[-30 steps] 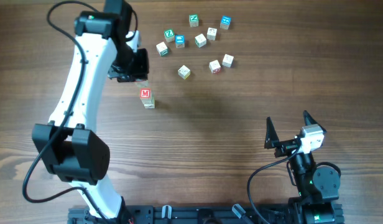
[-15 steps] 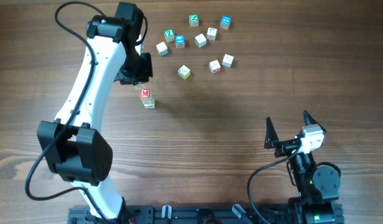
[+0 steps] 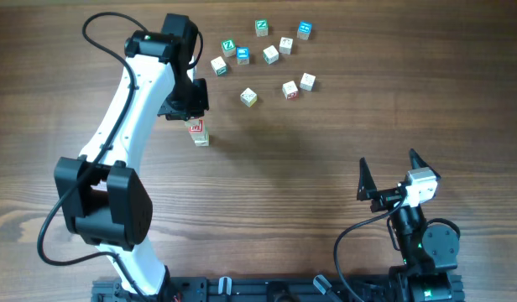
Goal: Form a tower
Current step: 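Carry the red-bordered block back over the stack with the left gripper, then lower the red-bordered block onto the red M block and open left gripper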
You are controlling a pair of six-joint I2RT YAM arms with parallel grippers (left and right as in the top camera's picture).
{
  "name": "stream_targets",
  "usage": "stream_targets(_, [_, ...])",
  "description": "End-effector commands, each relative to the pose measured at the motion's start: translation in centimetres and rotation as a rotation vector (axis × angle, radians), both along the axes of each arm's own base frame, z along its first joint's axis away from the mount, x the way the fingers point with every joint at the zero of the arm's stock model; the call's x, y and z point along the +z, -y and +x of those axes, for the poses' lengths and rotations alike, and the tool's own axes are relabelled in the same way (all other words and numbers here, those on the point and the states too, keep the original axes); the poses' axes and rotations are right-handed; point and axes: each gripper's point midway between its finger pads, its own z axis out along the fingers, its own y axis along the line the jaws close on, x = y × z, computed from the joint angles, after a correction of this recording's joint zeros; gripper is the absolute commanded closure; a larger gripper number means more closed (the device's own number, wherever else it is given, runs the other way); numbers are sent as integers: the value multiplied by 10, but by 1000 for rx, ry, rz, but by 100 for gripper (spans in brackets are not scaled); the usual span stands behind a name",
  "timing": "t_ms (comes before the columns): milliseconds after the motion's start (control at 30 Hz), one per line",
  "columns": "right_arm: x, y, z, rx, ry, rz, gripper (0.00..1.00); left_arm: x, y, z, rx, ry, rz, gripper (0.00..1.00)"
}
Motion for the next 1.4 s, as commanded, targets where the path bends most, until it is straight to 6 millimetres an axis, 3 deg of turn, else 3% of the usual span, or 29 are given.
stream_targets(0, [2,-2,-1,12,11,-13,0,-13,3,-9,-35,-44,-9,69])
stream_targets(400, [2,-2,-1,13,11,-13,0,-14,12,-7,-89,-37,-59,69])
stream_targets(1033, [2,-2,-1,13,11,-13,0,-15,11,-9,-88,-43,-49,64])
stream_targets(1300, [2,-2,-1,13,11,-12,0,-15,10,-15,-87,-68,-46,48])
stream_targets(1367, [2,-2,-1,13,11,-13,0,-15,9,-16,-87,-70,-45,48])
